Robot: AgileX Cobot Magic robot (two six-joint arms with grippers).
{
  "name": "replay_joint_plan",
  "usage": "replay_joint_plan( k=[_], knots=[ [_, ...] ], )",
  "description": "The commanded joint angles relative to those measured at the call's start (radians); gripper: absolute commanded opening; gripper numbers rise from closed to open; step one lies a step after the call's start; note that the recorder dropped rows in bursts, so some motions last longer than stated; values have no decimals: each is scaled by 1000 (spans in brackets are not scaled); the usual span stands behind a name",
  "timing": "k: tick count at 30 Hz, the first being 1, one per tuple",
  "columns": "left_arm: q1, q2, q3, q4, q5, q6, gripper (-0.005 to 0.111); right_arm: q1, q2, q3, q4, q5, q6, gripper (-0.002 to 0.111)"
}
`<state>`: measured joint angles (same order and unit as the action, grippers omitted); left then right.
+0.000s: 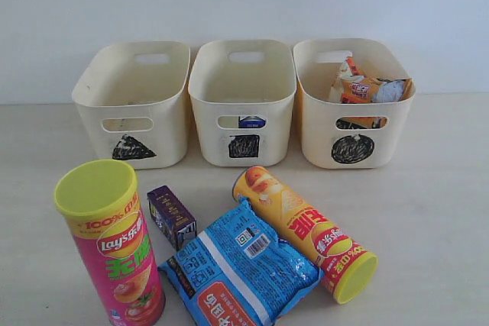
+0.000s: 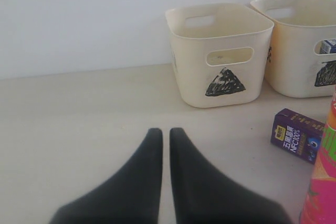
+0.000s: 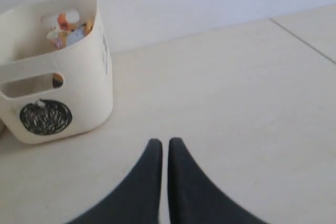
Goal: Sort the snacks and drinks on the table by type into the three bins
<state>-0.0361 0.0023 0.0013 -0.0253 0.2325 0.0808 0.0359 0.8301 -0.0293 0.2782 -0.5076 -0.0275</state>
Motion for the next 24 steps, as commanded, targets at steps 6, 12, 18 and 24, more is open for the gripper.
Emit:
replay_joint_plan(
  k=[6, 12, 18, 24],
  knots=[
    [4, -2, -1, -8, -1, -5, 4, -5, -241, 29, -189, 83, 116, 0],
    [4, -2, -1, -8, -1, -5, 4, -5, -508, 29, -201, 317, 134, 0],
    [4, -2, -1, -8, -1, -5, 4, -5, -830, 29, -202, 604, 127, 0],
    [4, -2, -1, -58, -219, -61, 4, 34, -830, 29, -198, 601, 122, 0]
  ],
)
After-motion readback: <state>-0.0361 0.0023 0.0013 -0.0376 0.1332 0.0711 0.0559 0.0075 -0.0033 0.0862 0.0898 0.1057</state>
